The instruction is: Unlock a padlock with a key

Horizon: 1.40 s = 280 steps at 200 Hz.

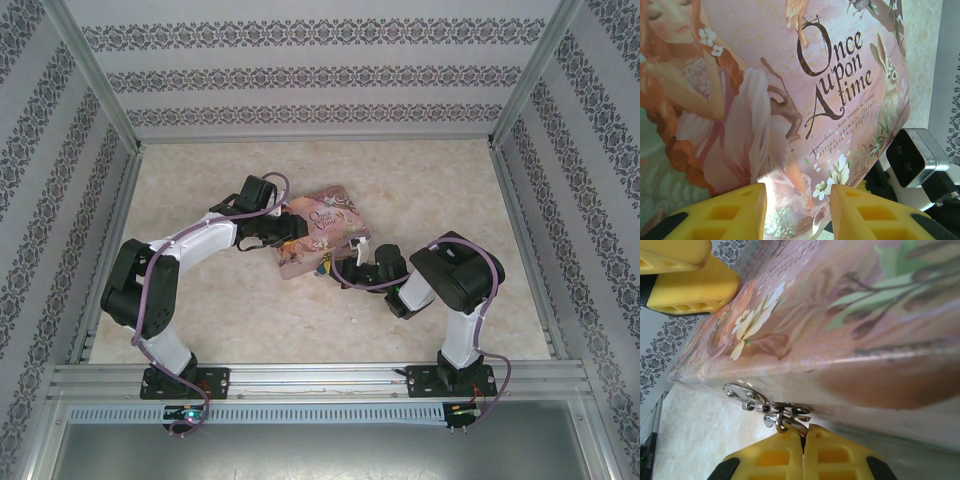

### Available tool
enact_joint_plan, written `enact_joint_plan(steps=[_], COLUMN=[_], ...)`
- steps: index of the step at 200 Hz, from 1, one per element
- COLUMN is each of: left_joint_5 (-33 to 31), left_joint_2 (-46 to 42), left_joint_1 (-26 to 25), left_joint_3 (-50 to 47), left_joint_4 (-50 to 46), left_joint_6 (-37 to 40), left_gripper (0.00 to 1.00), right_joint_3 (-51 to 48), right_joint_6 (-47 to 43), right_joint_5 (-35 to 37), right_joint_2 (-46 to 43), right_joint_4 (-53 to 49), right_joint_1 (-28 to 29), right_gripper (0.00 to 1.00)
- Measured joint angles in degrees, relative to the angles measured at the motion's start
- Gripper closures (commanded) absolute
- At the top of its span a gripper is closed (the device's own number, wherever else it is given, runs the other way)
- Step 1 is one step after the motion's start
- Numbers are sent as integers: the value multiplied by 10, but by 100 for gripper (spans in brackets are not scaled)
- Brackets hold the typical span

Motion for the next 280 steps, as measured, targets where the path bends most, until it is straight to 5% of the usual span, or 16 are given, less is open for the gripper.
enact_joint_plan(steps=[280], left_joint_5=[-6], left_joint_2=[-58], left_joint_1=[-21], left_joint_3=[-97], left_joint_4=[123], left_joint_6=[-50], left_gripper=[54], right_joint_3=[-6], right_joint_6=[257], right_joint_5=[64], right_joint_2=[-37], right_joint_4=[4], right_joint_1=[-49], right_gripper=[100])
